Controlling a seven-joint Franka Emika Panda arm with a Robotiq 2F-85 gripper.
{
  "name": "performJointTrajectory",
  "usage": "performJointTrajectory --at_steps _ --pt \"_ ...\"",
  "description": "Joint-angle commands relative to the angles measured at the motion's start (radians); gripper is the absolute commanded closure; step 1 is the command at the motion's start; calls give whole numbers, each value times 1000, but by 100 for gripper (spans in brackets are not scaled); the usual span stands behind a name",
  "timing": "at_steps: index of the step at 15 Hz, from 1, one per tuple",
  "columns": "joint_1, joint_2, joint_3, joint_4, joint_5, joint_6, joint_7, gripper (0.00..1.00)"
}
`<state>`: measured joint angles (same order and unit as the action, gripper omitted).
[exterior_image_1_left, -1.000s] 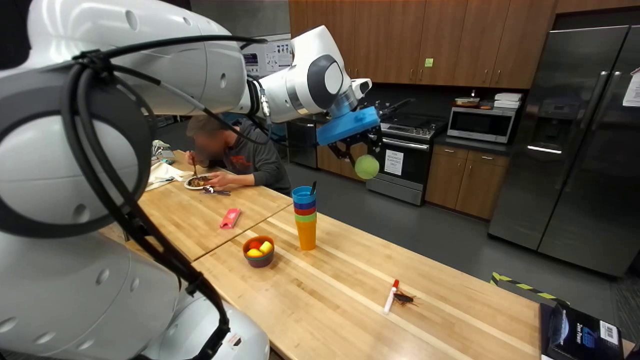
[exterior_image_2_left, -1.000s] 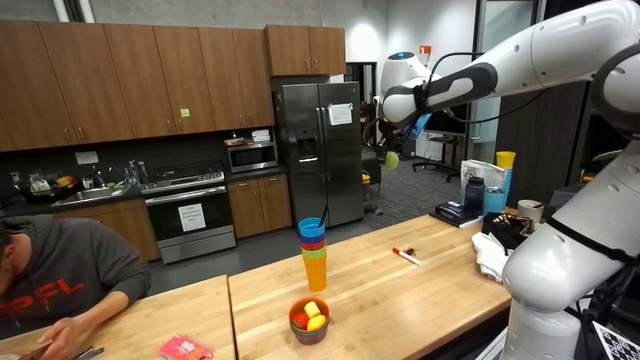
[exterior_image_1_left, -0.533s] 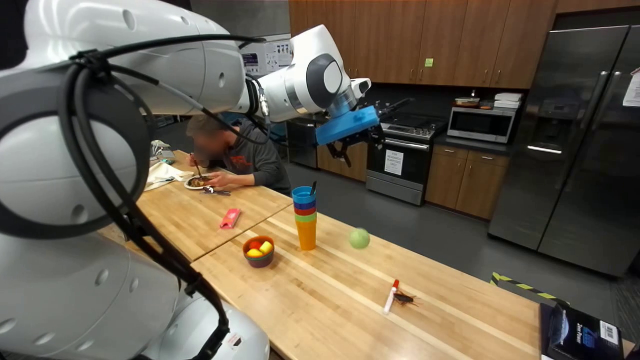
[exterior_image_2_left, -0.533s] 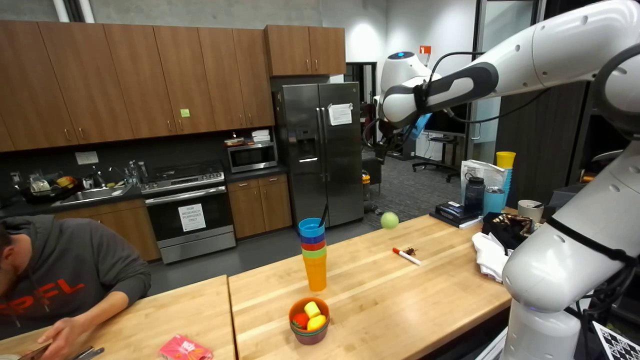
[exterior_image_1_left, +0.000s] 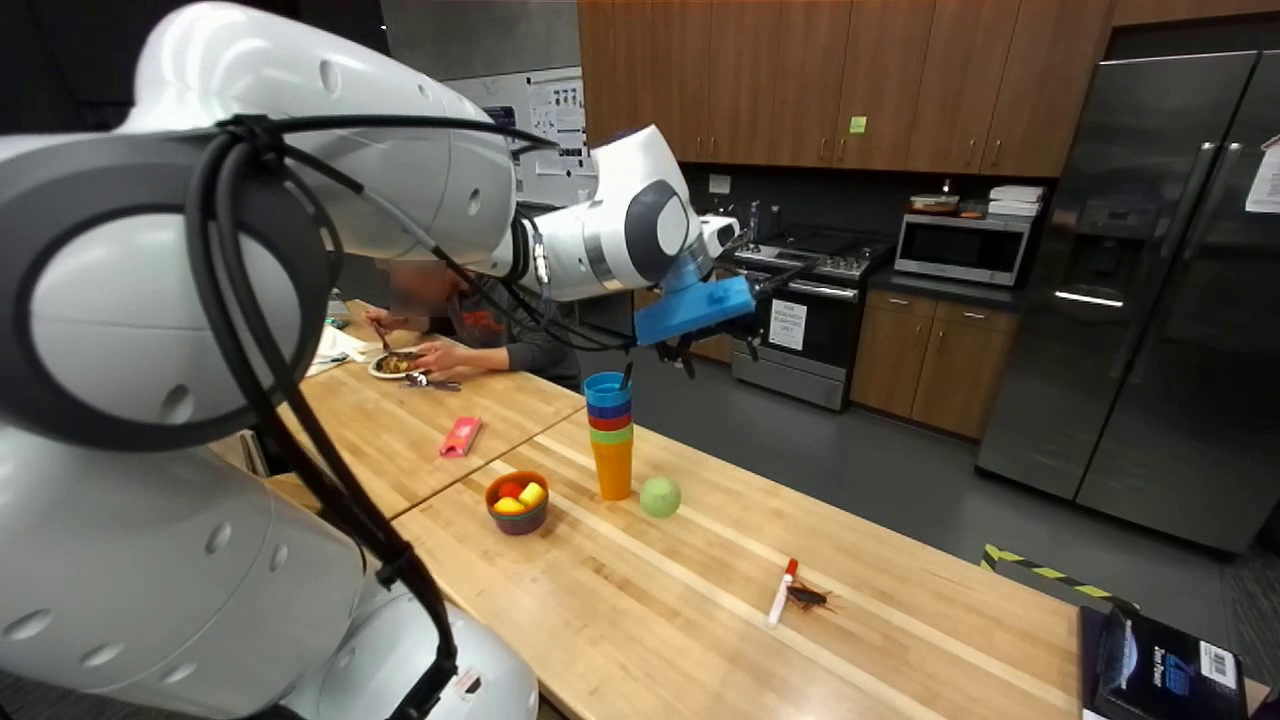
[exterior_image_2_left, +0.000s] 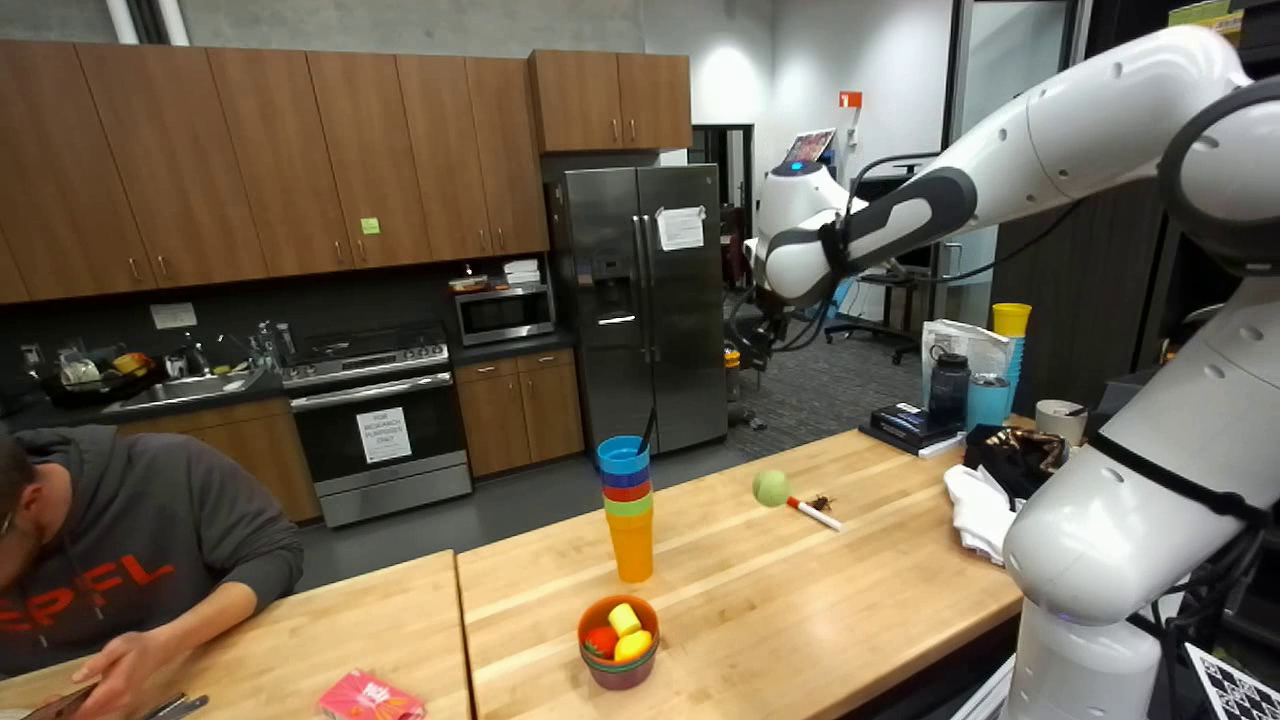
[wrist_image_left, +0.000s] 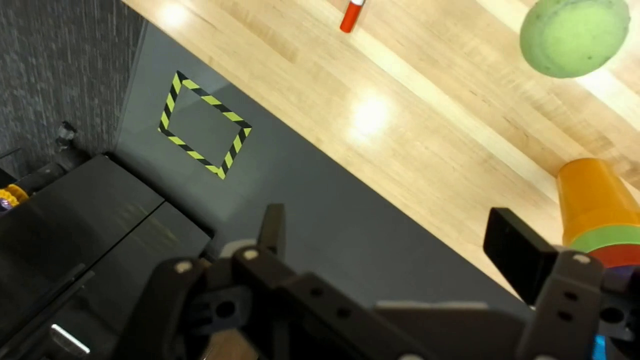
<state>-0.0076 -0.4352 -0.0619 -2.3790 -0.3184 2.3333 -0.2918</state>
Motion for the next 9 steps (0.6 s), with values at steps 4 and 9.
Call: performJointTrajectory --at_steps 4,9 --pt "-8 70 37 -181 -15 157 84 0" --pt "70 102 92 -295 52 232 77 1"
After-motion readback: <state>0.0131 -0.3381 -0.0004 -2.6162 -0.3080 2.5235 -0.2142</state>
